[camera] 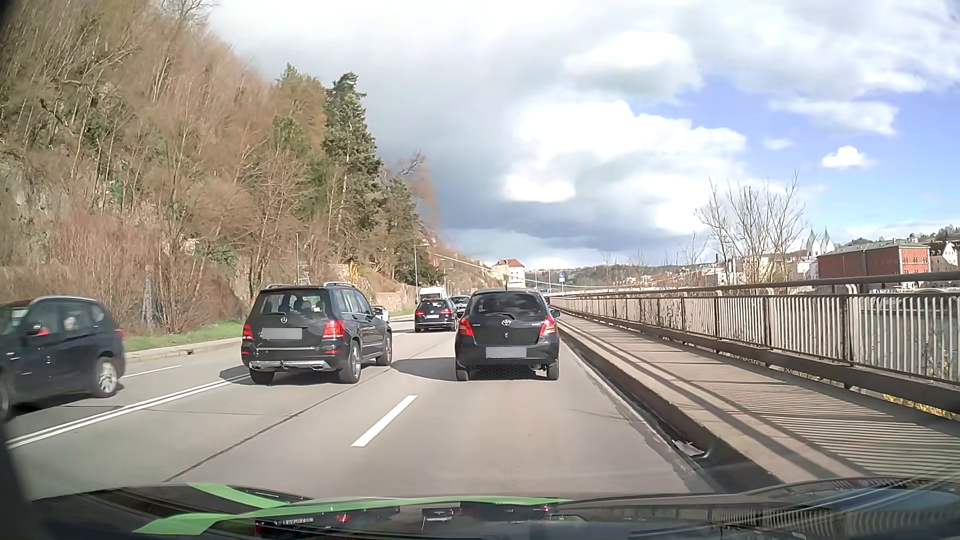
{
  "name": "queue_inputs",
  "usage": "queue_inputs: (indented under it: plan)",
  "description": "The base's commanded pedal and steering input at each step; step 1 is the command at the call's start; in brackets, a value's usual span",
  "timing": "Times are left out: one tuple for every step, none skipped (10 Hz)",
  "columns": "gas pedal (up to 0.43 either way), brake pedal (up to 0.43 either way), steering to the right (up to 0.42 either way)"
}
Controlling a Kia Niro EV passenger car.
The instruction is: Follow the waypoints while adhering to traffic rules and regulations
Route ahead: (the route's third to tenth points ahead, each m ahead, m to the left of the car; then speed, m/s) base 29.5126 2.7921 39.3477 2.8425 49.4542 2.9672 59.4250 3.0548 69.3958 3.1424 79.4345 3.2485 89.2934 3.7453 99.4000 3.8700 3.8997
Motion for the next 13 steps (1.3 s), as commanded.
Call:
queue_inputs:
  plan:
    - [0.000, 0.000, 0.000]
    - [0.000, 0.000, 0.000]
    - [0.000, 0.000, 0.000]
    - [0.000, 0.000, 0.000]
    - [0.000, 0.000, 0.000]
    - [0.000, 0.000, 0.000]
    - [0.000, 0.000, 0.000]
    - [0.000, 0.000, 0.000]
    - [0.000, 0.000, 0.000]
    - [0.000, 0.000, 0.000]
    - [0.000, 0.000, 0.000]
    - [0.000, 0.000, 0.000]
    - [0.000, 0.000, 0.000]
